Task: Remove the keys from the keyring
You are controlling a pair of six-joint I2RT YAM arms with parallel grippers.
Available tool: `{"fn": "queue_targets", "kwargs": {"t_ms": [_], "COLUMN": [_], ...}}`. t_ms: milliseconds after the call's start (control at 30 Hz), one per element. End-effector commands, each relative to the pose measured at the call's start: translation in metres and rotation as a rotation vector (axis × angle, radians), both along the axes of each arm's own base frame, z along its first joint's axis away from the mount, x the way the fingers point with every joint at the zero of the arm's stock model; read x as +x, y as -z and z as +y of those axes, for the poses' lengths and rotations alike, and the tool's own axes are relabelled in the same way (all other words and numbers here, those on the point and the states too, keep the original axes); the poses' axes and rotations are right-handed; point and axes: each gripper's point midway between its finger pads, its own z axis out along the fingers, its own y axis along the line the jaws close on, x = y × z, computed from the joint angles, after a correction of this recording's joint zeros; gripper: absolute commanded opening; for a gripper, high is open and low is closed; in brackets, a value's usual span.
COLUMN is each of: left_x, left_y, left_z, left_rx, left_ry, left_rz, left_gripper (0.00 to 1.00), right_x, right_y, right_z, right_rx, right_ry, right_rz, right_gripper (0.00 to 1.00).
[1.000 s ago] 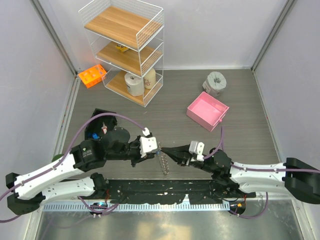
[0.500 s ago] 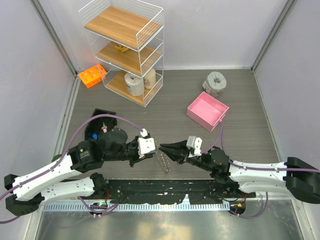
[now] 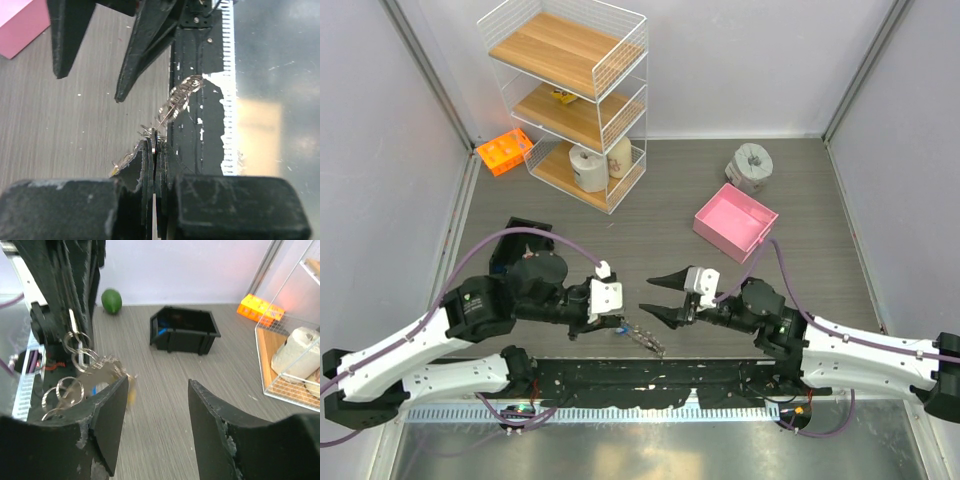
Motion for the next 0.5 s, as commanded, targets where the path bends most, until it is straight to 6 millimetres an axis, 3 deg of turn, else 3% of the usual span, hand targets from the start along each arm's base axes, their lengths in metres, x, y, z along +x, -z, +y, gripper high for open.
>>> {"fn": "queue_targets", "kwargs": {"t_ms": [0, 333, 467], "left_x": [-0.019, -0.033, -0.035], "left_y": [-0.021, -0.032, -0.034], "left_z": [0.001, 0.001, 0.0], "left_rx": [-0.024, -0.045, -0.037], "left_ry": [0.093, 0.177, 0.194], "left_rz": [0.03, 0.042, 0.051], "left_gripper": [0.0, 0.0, 0.0], "right_x": [-0.015, -0.048, -0.055], "right_y": [0.01, -0.019, -0.025], "right_z": [0.0, 0.005, 0.014], "right_rx": [-0.177, -0.193, -0.205], "right_ry": [-0.106, -0.302, -0.361], "right_rz": [-0.022, -0.064, -0.053], "right_gripper": [0.57, 0.57, 0.52]}}
